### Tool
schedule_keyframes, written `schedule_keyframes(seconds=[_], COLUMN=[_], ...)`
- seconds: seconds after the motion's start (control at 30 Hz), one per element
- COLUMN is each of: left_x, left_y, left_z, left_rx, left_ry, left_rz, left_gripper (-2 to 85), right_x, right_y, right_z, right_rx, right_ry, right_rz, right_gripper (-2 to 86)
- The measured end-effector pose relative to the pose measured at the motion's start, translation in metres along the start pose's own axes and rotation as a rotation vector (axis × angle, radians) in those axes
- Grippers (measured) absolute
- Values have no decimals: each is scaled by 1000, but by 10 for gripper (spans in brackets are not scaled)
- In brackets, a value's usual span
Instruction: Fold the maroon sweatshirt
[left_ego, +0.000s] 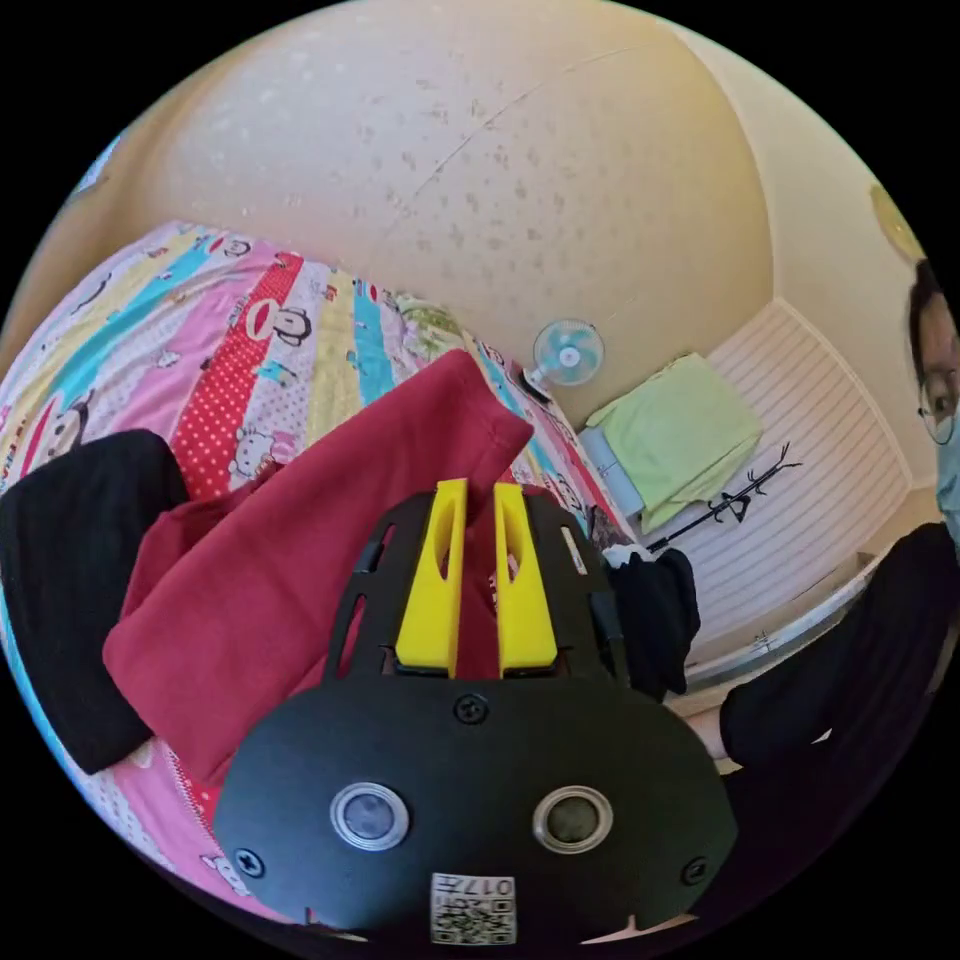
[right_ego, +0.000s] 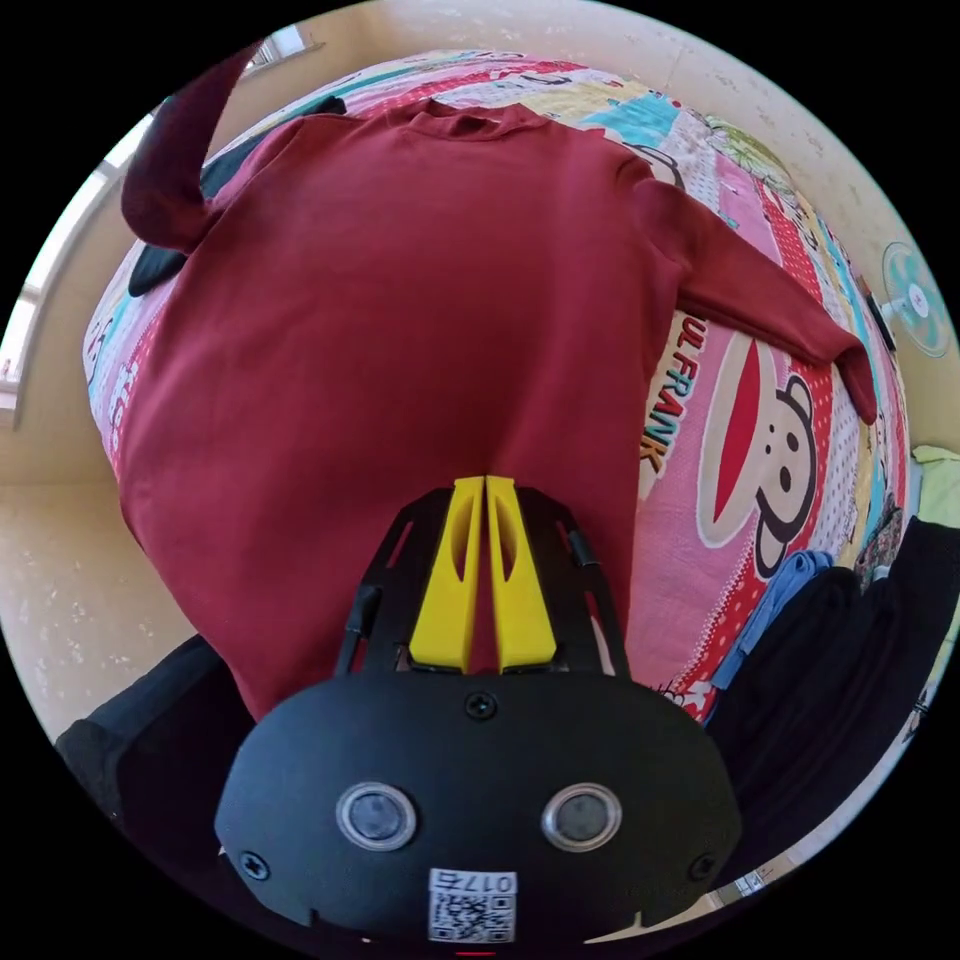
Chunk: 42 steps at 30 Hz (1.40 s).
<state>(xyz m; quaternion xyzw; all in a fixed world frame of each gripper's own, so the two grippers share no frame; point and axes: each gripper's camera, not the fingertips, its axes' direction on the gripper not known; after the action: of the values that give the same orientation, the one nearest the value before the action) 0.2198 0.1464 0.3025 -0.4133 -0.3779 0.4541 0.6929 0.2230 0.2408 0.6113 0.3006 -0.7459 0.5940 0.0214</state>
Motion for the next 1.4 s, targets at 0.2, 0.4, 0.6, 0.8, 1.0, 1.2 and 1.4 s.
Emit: schedule_keyframes(seconds=[0.2,0.4,0.6,0.8,1.0,1.2,1.4], left_x=[-3,-13,6,11,3,-11,-20], left_y=[123,241,305,327,322,324,343], left_z=[105,142,167,178,173,136,89], left_rx=[-150,-314,-484,-491,-456,-387,-320], left_ry=[78,110,67,107,123,106,103], left_rz=[-173,-370,-383,-433,-439,-457,-515], left_gripper=[65,64,60,58,54,51,51], right_x=[109,247,398,481,508,546,506], right_y=[17,13,-29,14,53,58,19], right_z=[21,-5,20,112,170,141,49], right_rx=[-4,328,461,580,763,909,932], right_ry=[-390,-460,-411,-625,-825,-958,-805], right_rz=[344,602,906,1253,1359,1213,754], right_gripper=[31,81,120,131,90,39,35])
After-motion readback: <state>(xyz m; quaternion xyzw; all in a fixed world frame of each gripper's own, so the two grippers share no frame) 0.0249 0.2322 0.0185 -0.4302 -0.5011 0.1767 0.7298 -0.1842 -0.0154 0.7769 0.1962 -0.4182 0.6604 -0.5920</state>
